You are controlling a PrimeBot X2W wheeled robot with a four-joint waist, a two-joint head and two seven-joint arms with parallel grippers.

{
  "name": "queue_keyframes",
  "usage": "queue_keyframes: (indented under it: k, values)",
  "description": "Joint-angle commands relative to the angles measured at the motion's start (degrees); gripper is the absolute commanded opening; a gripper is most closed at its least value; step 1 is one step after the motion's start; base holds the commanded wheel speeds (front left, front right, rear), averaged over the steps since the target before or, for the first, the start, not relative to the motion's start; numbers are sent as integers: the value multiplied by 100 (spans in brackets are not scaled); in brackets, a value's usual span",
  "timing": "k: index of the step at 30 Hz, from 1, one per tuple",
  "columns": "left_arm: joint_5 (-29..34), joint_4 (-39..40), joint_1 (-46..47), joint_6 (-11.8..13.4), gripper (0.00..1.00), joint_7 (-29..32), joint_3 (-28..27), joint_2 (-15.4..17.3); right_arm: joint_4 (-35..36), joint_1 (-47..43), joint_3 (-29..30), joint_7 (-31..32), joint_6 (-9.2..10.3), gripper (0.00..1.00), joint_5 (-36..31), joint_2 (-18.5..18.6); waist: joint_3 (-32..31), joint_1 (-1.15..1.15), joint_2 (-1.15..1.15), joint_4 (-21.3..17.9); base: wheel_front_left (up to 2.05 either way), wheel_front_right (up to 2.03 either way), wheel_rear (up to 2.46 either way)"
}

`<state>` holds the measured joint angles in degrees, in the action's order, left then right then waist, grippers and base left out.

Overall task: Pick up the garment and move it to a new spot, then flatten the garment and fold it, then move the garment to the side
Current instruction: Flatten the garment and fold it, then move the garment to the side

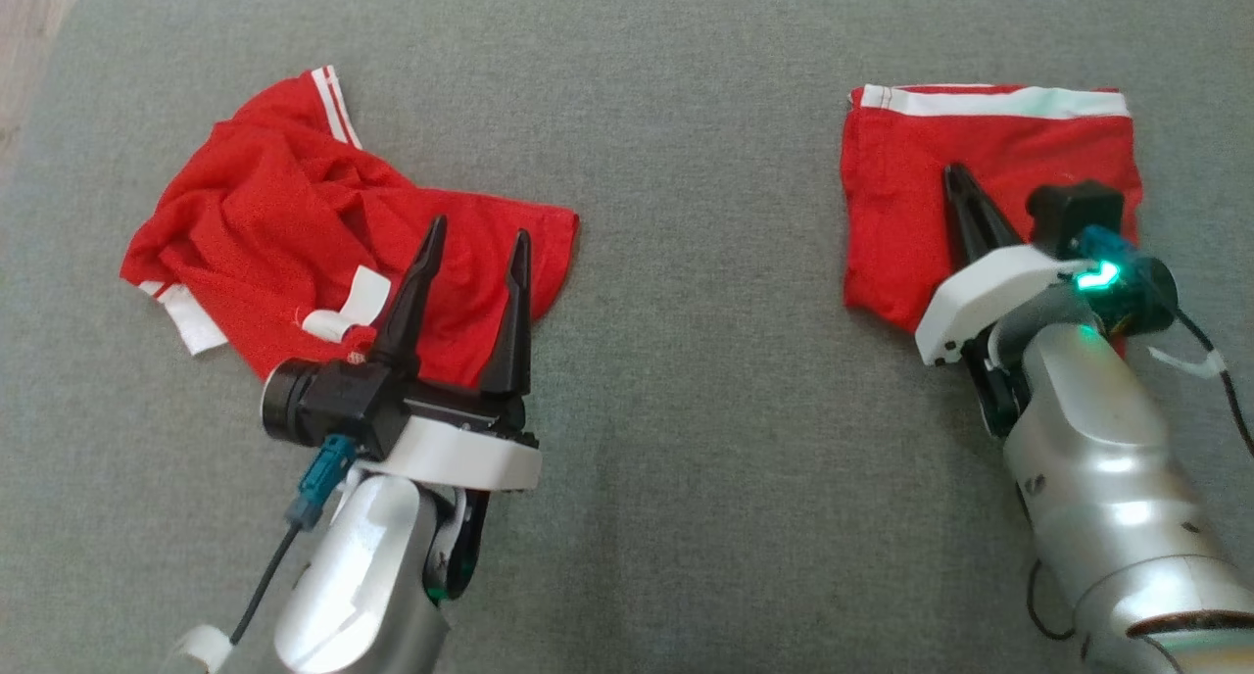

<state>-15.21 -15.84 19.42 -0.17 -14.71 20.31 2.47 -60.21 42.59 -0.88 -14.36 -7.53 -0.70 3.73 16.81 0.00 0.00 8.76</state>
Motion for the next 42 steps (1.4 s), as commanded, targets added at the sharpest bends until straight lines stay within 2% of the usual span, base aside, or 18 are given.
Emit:
queue_keyframes:
  k: [1,5,16,17,18,19,23,31,42]
  values:
    - [10,147,-3,17,100,-29,-193,41,82,19,-87,-62,4,0,55,-83,-40,0,0,-23,0,0,0]
    - [22,121,-72,25,100,-29,-269,41,397,-61,-71,-62,4,0,191,-84,-181,0,0,-125,0,0,0]
    - [73,63,-455,-11,100,-29,-567,41,2355,-1362,309,-63,4,0,405,-85,-874,0,0,-617,0,0,0]
    - [69,66,-495,-12,100,-29,-587,41,2506,-1506,348,-63,4,53,414,-85,-928,0,0,-656,0,0,0]
    - [69,66,-495,-12,100,-29,-587,41,2506,-1506,348,-63,4,53,414,-85,-928,0,0,-656,0,0,0]
    - [64,75,-572,-10,100,-29,-623,41,2799,-1796,420,-63,4,100,422,-85,-1020,0,0,-725,0,0,0]
    - [36,83,-711,-15,100,-29,-657,41,3322,-2396,512,-63,4,100,401,-85,-1175,0,0,-819,0,0,0]
    - [-32,70,-906,-13,100,-29,-700,41,3773,-3192,419,-60,4,100,580,-85,-1286,0,0,-913,0,0,0]
    - [27,67,-784,-62,100,-29,-753,41,4017,-2972,422,261,4,100,485,-85,-1056,0,0,-900,0,0,0]
